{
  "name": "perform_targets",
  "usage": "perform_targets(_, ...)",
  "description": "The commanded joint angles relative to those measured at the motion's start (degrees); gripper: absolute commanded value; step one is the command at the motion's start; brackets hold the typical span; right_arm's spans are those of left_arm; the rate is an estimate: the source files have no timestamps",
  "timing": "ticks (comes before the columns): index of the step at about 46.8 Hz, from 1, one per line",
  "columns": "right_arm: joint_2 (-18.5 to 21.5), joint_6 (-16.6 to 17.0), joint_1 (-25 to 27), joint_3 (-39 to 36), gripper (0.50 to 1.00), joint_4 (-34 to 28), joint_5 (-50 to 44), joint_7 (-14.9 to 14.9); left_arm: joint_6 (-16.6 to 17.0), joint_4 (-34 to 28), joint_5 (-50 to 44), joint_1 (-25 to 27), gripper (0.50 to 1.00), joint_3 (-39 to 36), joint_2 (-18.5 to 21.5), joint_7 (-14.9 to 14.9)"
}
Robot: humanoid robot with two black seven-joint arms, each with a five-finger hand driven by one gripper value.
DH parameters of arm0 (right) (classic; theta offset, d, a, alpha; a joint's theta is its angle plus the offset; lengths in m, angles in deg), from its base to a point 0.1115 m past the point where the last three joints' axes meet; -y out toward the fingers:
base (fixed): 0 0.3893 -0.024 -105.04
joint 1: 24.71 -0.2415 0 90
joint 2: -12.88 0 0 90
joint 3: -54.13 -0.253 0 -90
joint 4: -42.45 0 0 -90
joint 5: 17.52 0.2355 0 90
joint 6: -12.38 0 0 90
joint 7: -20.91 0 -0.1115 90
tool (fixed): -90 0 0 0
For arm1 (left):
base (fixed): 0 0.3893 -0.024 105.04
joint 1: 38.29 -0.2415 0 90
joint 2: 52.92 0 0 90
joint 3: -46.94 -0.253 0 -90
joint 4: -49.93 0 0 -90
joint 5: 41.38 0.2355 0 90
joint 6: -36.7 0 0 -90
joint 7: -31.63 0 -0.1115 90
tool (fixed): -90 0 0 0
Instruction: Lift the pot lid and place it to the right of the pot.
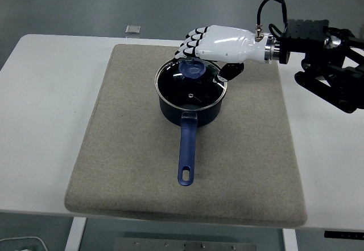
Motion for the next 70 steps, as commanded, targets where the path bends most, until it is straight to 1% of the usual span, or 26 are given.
perform_targets(1,0.0,-0.3,0.0,0.4,0.893,-0.2,-0.4,0.0,0.0,0.0,0.0,0.1,1.0,0.1,0.0,0.0)
perform_targets(13,0.4,-2.6,-0.1,1.8,0.893,-1.4,-1.7,0.0,0.0,0.0,0.0,0.0,1.0,0.0,0.0,0.0)
perform_targets(21,0.6,-2.8,-0.1,1.9,0.893,-1.5,-1.7,0.0,0.0,0.0,0.0,0.0,1.0,0.0,0.0,0.0)
perform_targets(29,2.1,-2.9,-0.1,2.0,0.893,-2.4,-1.7,0.0,0.0,0.0,0.0,0.0,1.0,0.1,0.0,0.0)
perform_targets(42,2.5,-2.8,-1.2,2.1,0.893,-2.5,-1.6,0.0,0.0,0.0,0.0,0.0,1.0,0.0,0.0,0.0)
perform_targets(49,2.4,-2.2,-1.8,2.2,0.893,-2.0,-1.4,0.0,0.0,0.0,0.0,0.0,1.0,0.0,0.0,0.0)
perform_targets(51,2.4,-1.7,-2.0,2.2,0.893,-2.0,-1.1,0.0,0.0,0.0,0.0,0.0,1.0,0.0,0.0,0.0)
perform_targets(53,2.4,-0.4,-2.3,2.2,0.893,-2.0,-1.1,0.0,0.0,0.0,0.0,0.0,1.0,0.0,0.0,0.0)
perform_targets(58,2.4,4.4,-2.7,2.1,0.895,-1.7,-0.6,0.0,0.0,0.0,0.0,0.0,1.0,0.0,0.0,0.0)
perform_targets(61,2.3,6.6,-2.7,2.1,0.895,-1.6,-0.5,0.0,0.0,0.0,0.0,0.1,1.0,0.1,0.0,0.0)
perform_targets(64,2.2,8.1,-2.7,2.2,0.897,-1.5,-0.5,0.0,0.0,0.0,0.0,0.0,1.0,0.0,0.0,0.0)
perform_targets(70,2.3,9.6,-2.8,2.2,0.897,-1.5,-0.4,0.0,0.0,0.0,0.0,0.0,1.0,0.0,0.0,0.0)
